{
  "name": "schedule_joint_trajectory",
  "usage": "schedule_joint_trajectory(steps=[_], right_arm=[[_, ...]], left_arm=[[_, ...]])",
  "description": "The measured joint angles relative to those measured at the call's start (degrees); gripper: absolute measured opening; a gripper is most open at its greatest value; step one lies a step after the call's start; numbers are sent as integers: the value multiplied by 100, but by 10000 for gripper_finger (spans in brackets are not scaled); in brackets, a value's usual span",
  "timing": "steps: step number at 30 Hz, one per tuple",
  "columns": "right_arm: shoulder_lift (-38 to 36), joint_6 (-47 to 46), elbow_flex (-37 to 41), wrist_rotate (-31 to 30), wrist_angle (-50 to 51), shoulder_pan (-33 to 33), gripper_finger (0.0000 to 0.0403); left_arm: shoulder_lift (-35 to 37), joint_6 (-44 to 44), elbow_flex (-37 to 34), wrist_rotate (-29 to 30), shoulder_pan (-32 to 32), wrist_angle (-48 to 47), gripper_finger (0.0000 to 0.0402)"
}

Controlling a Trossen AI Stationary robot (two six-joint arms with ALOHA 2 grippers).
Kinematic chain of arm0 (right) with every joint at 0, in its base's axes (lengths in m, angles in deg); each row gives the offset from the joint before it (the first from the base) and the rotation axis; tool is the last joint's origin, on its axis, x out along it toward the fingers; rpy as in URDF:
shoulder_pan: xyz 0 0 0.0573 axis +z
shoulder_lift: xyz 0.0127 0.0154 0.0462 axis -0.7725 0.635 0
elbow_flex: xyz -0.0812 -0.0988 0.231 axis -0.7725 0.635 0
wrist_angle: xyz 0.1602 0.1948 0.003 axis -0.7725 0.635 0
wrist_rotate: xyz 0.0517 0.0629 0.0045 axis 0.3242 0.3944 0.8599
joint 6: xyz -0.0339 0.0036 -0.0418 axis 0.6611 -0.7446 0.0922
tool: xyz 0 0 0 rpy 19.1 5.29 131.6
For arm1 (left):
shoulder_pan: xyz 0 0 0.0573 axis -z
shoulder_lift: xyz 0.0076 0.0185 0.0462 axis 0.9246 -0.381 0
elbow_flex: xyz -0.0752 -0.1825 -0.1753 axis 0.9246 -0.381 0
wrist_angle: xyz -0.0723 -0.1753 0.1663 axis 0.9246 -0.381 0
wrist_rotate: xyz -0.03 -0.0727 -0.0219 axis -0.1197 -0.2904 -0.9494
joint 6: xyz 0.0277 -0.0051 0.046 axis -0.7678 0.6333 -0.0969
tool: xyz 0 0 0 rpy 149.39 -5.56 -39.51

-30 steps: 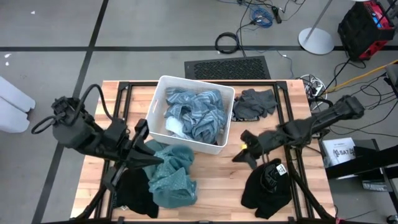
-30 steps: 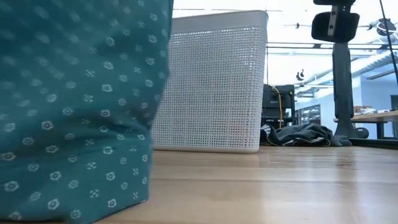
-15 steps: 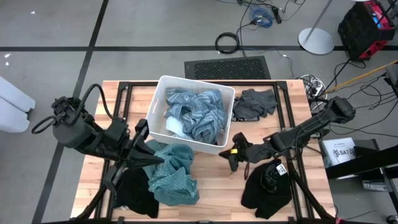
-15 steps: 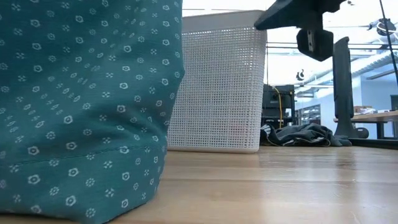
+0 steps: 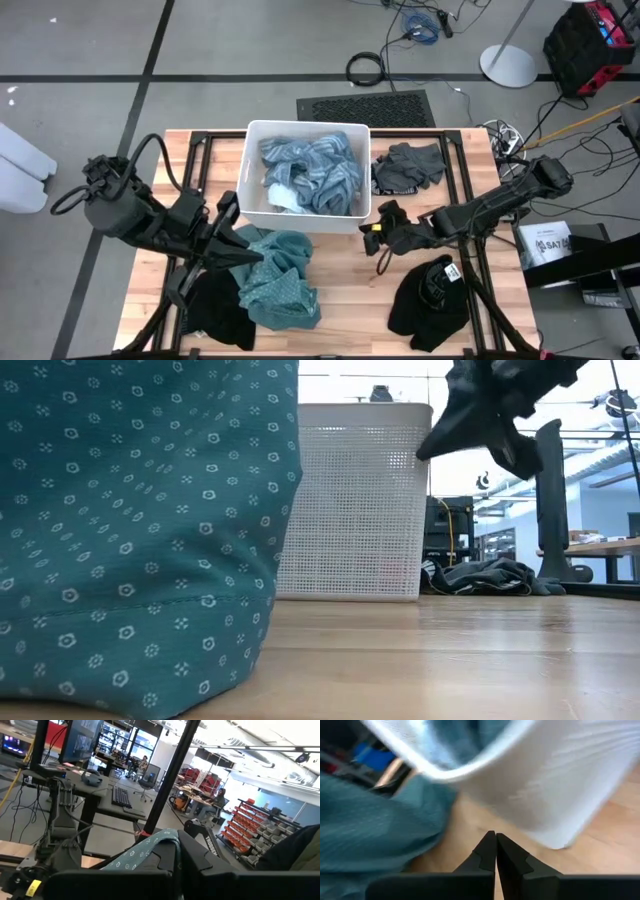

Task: Sort clothes
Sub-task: Put the green polo shirt into the white laundry bin

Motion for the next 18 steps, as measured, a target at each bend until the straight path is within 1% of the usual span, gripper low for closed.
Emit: schedule_joint_trajectory(steps=[3, 6, 9, 11, 13, 15, 18], right_arm=[[0, 336, 0, 391, -529, 120, 0], [0, 783, 0, 1006, -1251, 255, 0], [0, 1415, 0, 1886, -2378, 385, 0], [0, 1721, 0, 2299, -3232, 488, 0], [0, 1994, 0, 2385, -3954, 595, 0], [0, 2467, -2, 2378, -4520, 698, 0], [-2, 3475, -37, 2160, -4754, 875, 0]], left_arm=[[-15, 0, 0, 0, 1, 3, 11], [-50, 0, 0, 0, 0, -9, 11], [-103, -2, 0, 0, 0, -9, 11], [-127, 0, 0, 41, -4, -5, 11], [-146, 4, -4, 295, -43, 76, 11], [-166, 35, -5, 685, -84, 358, 11], [-170, 152, -5, 1280, -186, 875, 11]])
